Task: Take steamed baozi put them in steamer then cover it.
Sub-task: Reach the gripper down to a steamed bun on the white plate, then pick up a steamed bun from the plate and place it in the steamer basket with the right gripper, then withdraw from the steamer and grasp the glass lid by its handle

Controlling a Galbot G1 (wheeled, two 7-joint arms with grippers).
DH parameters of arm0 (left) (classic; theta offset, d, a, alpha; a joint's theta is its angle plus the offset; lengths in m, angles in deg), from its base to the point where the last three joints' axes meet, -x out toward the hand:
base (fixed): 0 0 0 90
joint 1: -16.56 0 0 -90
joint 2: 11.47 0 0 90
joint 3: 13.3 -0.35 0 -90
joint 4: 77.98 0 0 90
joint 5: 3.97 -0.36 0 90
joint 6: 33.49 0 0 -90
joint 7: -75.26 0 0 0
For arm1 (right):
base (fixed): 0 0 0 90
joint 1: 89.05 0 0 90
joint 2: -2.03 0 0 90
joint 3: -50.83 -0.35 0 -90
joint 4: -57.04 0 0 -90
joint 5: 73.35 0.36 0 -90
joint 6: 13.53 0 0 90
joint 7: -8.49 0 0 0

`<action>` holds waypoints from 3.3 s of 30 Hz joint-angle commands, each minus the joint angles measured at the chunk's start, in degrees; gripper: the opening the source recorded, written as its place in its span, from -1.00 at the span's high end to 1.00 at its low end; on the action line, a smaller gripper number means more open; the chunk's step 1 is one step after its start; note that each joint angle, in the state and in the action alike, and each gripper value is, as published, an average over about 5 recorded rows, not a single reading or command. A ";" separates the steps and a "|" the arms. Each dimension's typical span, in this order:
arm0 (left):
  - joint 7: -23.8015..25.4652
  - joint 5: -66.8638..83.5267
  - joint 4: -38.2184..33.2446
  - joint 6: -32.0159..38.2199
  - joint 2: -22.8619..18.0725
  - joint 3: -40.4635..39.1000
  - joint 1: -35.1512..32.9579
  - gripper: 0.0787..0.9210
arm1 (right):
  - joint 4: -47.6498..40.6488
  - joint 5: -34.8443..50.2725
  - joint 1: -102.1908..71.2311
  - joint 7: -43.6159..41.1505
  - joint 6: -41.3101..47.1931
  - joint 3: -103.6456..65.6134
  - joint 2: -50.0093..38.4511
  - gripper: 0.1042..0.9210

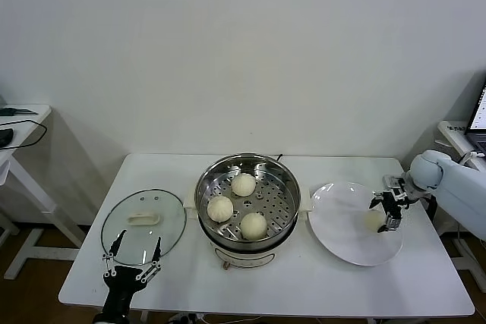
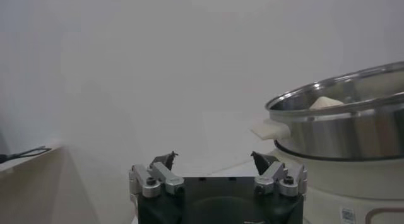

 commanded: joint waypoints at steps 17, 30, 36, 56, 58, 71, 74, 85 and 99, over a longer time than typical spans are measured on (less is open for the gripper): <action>-0.06 -0.21 -0.33 -0.13 0.40 -0.65 0.15 -0.77 | 15.71 17.96 35.85 -15.48 4.25 20.26 4.77 -0.34; -0.22 -0.26 -0.24 -0.31 0.32 -0.59 0.56 -0.77 | 26.52 31.48 46.91 -11.00 11.92 30.66 19.12 -0.34; -0.28 -0.31 -0.37 -0.68 0.36 -0.55 1.14 -0.77 | 28.42 30.48 44.92 -7.29 13.99 32.98 22.48 -0.34; -0.48 -0.19 0.04 -0.28 0.46 -0.49 1.02 -0.77 | 24.24 23.13 35.93 -2.92 15.47 33.59 27.24 -0.33; -0.51 -0.18 0.02 -0.25 0.51 -0.57 1.00 -0.77 | 23.94 22.67 35.33 -2.81 15.58 33.55 27.47 -0.32; -0.67 -0.08 -0.04 0.07 0.87 -0.85 0.98 -0.77 | 22.89 19.09 33.55 -2.92 15.72 33.56 27.80 -0.32; -0.70 -0.08 -0.03 0.08 0.87 -0.82 0.99 -0.77 | 22.54 18.77 33.04 -2.72 15.69 33.43 27.68 -0.32; -0.97 -0.20 -0.09 -0.35 0.65 -0.42 1.02 -0.77 | 23.21 19.78 31.50 -1.06 15.72 31.26 26.70 -0.63; -0.97 -1.00 -0.92 -0.62 0.90 -0.39 1.27 -0.77 | 30.75 31.06 32.94 14.40 8.65 16.40 15.23 -0.76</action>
